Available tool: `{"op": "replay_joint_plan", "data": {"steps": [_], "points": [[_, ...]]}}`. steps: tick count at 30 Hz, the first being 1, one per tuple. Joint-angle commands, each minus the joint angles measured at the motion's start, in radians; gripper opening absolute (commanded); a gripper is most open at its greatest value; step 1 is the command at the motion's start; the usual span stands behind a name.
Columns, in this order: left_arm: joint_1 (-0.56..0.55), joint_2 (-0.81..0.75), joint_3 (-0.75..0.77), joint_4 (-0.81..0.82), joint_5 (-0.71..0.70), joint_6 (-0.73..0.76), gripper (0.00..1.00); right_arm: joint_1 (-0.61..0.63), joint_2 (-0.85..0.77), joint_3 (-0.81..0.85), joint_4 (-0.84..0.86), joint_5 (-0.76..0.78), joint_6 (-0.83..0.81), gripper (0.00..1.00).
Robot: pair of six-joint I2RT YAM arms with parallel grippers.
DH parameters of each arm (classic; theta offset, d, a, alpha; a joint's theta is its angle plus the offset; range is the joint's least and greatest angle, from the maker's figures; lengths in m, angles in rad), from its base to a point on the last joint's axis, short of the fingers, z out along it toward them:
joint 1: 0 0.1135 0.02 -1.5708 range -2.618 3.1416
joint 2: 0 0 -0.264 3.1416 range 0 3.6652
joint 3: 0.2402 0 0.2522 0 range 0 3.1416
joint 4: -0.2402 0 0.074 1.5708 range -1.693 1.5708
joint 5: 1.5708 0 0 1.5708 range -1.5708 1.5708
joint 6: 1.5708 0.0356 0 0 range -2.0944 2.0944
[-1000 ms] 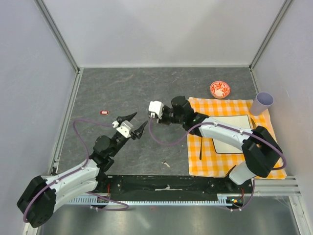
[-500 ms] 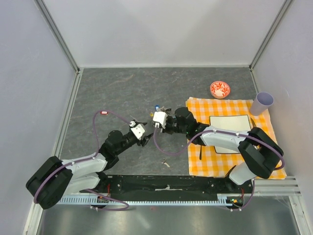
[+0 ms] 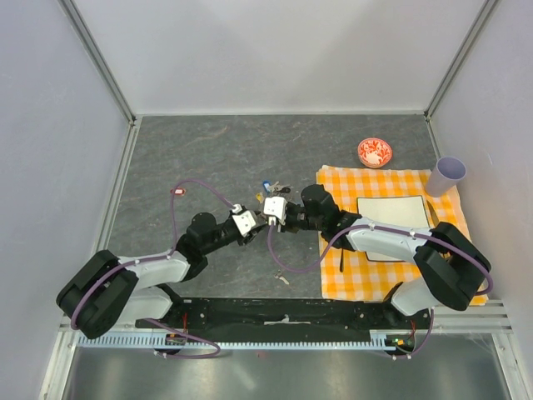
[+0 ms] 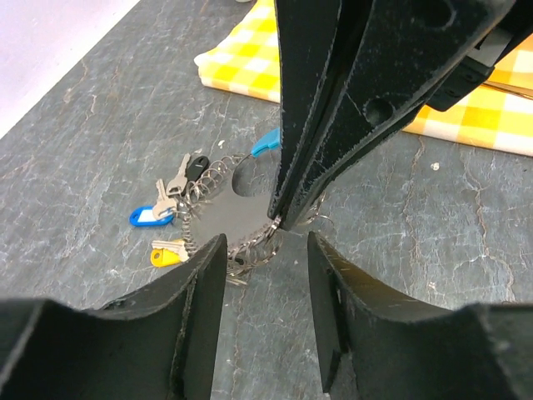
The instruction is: Put the keys on the keyring
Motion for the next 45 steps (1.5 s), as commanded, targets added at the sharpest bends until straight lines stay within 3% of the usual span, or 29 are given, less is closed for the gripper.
{"op": "replay_joint_plan", "data": {"steps": [1, 4, 9, 29, 37, 39, 45], "points": [[0.012, -0.006, 0.029, 0.061, 0.051, 0.072, 0.46, -0.003, -0.015, 0.02, 0.008, -0.049, -0.026, 0.0], [0.015, -0.004, 0.032, 0.039, 0.064, 0.084, 0.44, -0.002, -0.024, 0.02, 0.0, -0.049, -0.027, 0.0], [0.016, 0.004, 0.043, 0.016, 0.077, 0.097, 0.24, -0.002, -0.03, 0.022, -0.007, -0.059, -0.027, 0.0], [0.016, 0.022, 0.087, -0.105, 0.126, 0.12, 0.22, -0.002, -0.035, 0.025, -0.015, -0.058, -0.027, 0.0], [0.016, 0.021, 0.083, -0.1, 0.112, 0.115, 0.12, 0.0, -0.051, 0.019, -0.01, -0.063, -0.026, 0.0], [0.018, 0.019, 0.083, -0.099, 0.118, 0.114, 0.02, -0.002, -0.05, 0.019, -0.01, -0.066, -0.026, 0.0], [0.016, 0.019, 0.084, -0.099, 0.127, 0.112, 0.02, -0.002, -0.047, 0.025, -0.014, -0.061, -0.006, 0.01]]}}
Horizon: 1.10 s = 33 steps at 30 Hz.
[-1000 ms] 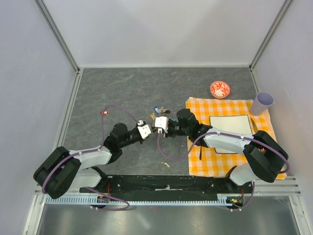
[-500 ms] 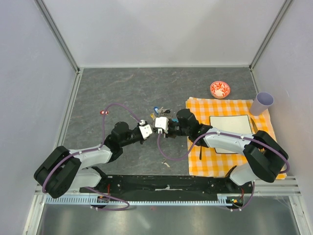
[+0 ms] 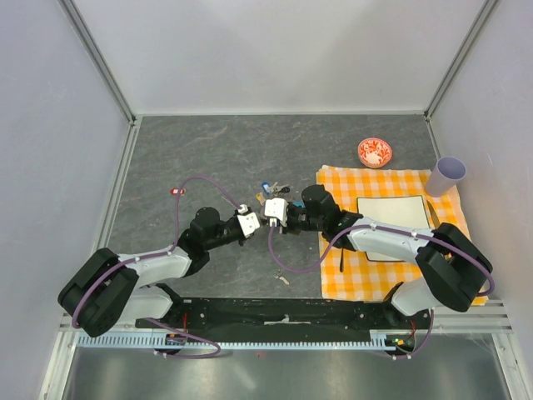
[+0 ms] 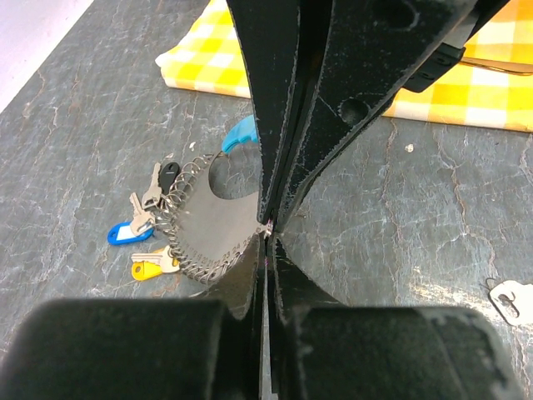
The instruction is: Put the keys on the keyring
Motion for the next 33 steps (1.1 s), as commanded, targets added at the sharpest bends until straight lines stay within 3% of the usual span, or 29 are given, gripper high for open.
{"op": "replay_joint_plan", "data": {"steps": [1, 7, 10, 14, 17, 23, 27, 33], "points": [[0.003, 0.0, 0.027, 0.017, 0.017, 0.033, 0.02, 0.003, -0.038, 0.026, 0.043, -0.037, 0.014, 0.04], [0.003, -0.021, -0.002, 0.092, -0.032, 0.013, 0.02, 0.003, -0.055, 0.069, -0.006, 0.004, 0.149, 0.37], [0.003, -0.036, -0.01, 0.107, -0.053, 0.005, 0.02, 0.003, -0.072, 0.094, -0.047, 0.041, 0.27, 0.45], [0.003, -0.069, -0.037, 0.127, -0.092, -0.013, 0.02, 0.003, -0.2, 0.069, -0.096, 0.082, 0.396, 0.79], [0.003, -0.11, -0.056, 0.129, -0.112, -0.028, 0.02, 0.003, -0.291, 0.062, -0.191, 0.134, 0.482, 0.96], [0.003, -0.159, -0.071, 0.13, -0.138, -0.036, 0.02, 0.003, -0.437, -0.007, -0.32, 0.148, 0.738, 0.98], [0.003, -0.171, -0.076, 0.13, -0.141, -0.041, 0.02, 0.003, -0.533, -0.124, -0.302, 0.222, 0.92, 0.98], [0.003, -0.181, -0.079, 0.129, -0.144, -0.042, 0.02, 0.003, -0.613, -0.224, -0.259, 0.196, 0.982, 0.98]]}}
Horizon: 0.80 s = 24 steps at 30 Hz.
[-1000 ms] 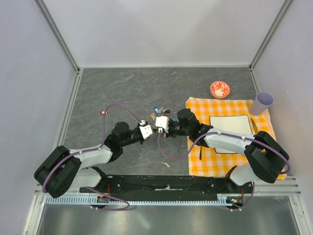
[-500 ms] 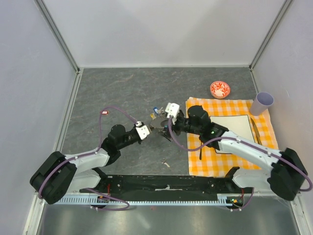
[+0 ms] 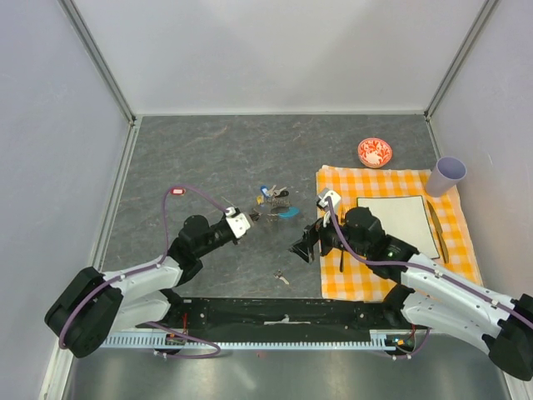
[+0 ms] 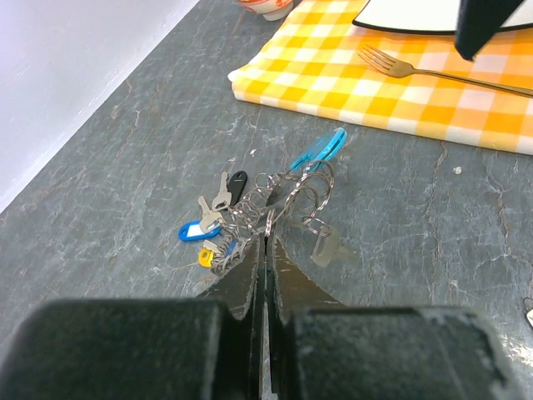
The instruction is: Put the keys on the keyring
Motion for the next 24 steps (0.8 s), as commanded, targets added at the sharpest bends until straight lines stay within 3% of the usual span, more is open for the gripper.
{"op": "replay_joint_plan", "data": {"steps": [1, 5, 10, 24], "points": [[0.003, -0.028, -0.005, 0.081, -0.016, -0.022, 0.02, 0.003, -0.023, -0.031, 0.02, -0.006, 0.12, 0.98], [0.003, -0.047, -0.012, 0.079, -0.025, -0.024, 0.02, 0.021, 0.028, 0.007, -0.09, 0.014, 0.102, 0.98], [0.003, -0.062, -0.013, 0.072, -0.031, -0.022, 0.02, 0.099, 0.106, 0.02, -0.104, 0.095, 0.109, 0.98], [0.003, -0.099, -0.025, 0.066, -0.051, -0.028, 0.02, 0.498, 0.408, 0.159, -0.202, 0.528, 0.181, 0.98]]}}
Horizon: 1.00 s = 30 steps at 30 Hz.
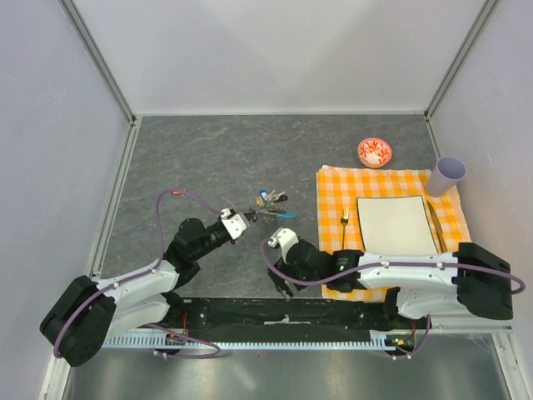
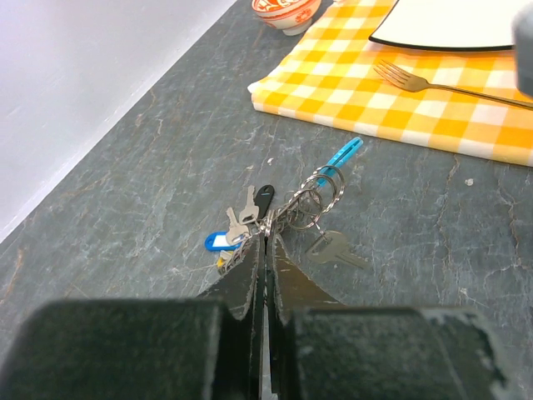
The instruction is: Put the keys on the keyring
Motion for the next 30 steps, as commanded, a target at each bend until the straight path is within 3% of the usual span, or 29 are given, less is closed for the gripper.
{"op": "replay_joint_plan", "data": {"steps": [1, 9, 20, 30], "points": [[0.003, -0.03, -0.007, 0.065, -0.023, -0.026, 0.02, 0.09, 0.103, 0.096, -0.039, 0.178, 0.037, 0.97], [0.003, -0.03, -0.004, 0.064, -0.026, -0.028, 0.02, 0.099, 0.129, 0.151, -0.068, 0.255, 0.086, 0.86], [0.003, -0.03, -0.007, 0.067, -0.035, -0.035, 0.02, 0.099, 0.199, 0.186, -0.093, 0.302, 0.362, 0.83], [0.003, -0.035, -0.009, 0.065, -0.044, -0.035, 0.02, 0.101, 0.321, 0.243, -0.114, 0.345, 0.454, 0.56]]}}
